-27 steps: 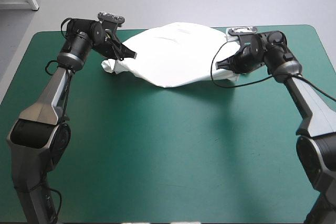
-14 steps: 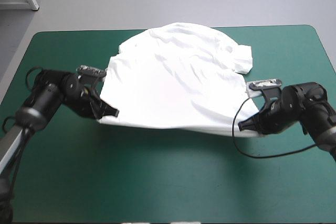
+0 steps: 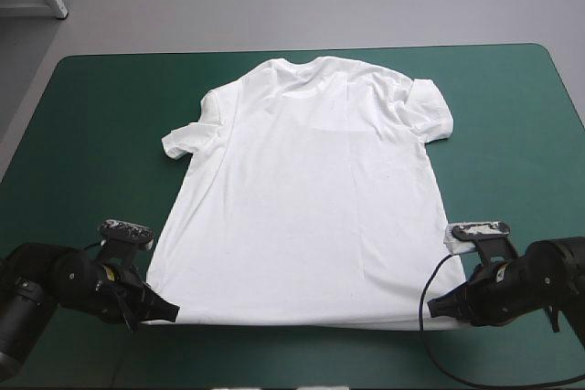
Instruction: Fold the cloth
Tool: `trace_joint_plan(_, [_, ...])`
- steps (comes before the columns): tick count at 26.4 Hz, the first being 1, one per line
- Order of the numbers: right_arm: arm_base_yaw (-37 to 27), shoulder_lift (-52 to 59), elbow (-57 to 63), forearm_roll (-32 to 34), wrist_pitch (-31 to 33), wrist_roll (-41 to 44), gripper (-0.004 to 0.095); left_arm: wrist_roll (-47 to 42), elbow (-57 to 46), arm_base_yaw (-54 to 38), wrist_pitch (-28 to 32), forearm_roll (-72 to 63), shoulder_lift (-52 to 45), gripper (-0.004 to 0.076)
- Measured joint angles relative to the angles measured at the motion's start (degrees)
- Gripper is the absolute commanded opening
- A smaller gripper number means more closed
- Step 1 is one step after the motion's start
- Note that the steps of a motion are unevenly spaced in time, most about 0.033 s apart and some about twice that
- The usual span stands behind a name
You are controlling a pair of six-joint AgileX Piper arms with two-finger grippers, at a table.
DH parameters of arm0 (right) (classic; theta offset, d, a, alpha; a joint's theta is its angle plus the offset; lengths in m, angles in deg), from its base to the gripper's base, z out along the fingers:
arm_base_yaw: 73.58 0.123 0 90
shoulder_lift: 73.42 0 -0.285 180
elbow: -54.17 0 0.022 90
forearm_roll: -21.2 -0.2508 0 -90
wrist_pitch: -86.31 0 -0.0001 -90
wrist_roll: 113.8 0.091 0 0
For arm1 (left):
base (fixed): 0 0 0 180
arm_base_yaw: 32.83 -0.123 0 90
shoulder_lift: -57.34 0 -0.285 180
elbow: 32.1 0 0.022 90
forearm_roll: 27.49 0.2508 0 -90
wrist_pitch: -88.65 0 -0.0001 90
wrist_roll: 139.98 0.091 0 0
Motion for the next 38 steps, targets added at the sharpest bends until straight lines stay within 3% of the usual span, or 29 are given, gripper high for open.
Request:
trace_joint_plan(8, [0.0, 0.5, 6.7, -1.2, -0.2, -0.8, -0.0011, -0.8, -8.3, 0.0, 0.3, -2.7, -1.9, -0.0008])
trace_joint_plan(10, [0.0, 0.5, 7.0, -1.0, -0.3, -2.0, 0.0032, -0.8, -9.2, 0.0, 0.3, -2.7, -1.9, 0.0007])
trace_joint_plan(13, [0.0, 0.5, 7.0, -0.7, -0.4, -4.2, 0.0213, -0.1, -9.4, 0.0, 0.4, -2.7, -1.9, 0.0081])
trace_joint_plan(17, [0.0, 0.5, 7.0, 0.4, -0.4, -5.5, 0.0615, 0.5, -9.4, 0.0, 0.4, -2.6, -1.9, 0.0219])
trace_joint_plan(20, [0.0, 0.5, 6.1, 1.7, -0.4, -5.7, 0.078, 0.5, -9.4, 0.0, 0.4, -2.7, -1.9, 0.0293])
trace_joint_plan(28, [0.0, 0.5, 2.0, 2.3, -3.0, -5.5, 0.0794, -0.1, -9.5, 0.0, 2.9, -2.8, -1.9, 0.0493])
trace_joint_plan(34, [0.0, 0.5, 2.0, 2.3, -4.4, -5.3, 0.0791, -2.2, 0.4, 0.0, 16.7, 3.2, 4.3, 0.0495])
trace_joint_plan(38, [0.0, 0.5, 2.0, 2.3, -4.3, -5.3, 0.0791, -4.0, 11.2, 0.0, 21.7, 8.9, 17.2, 0.0495])
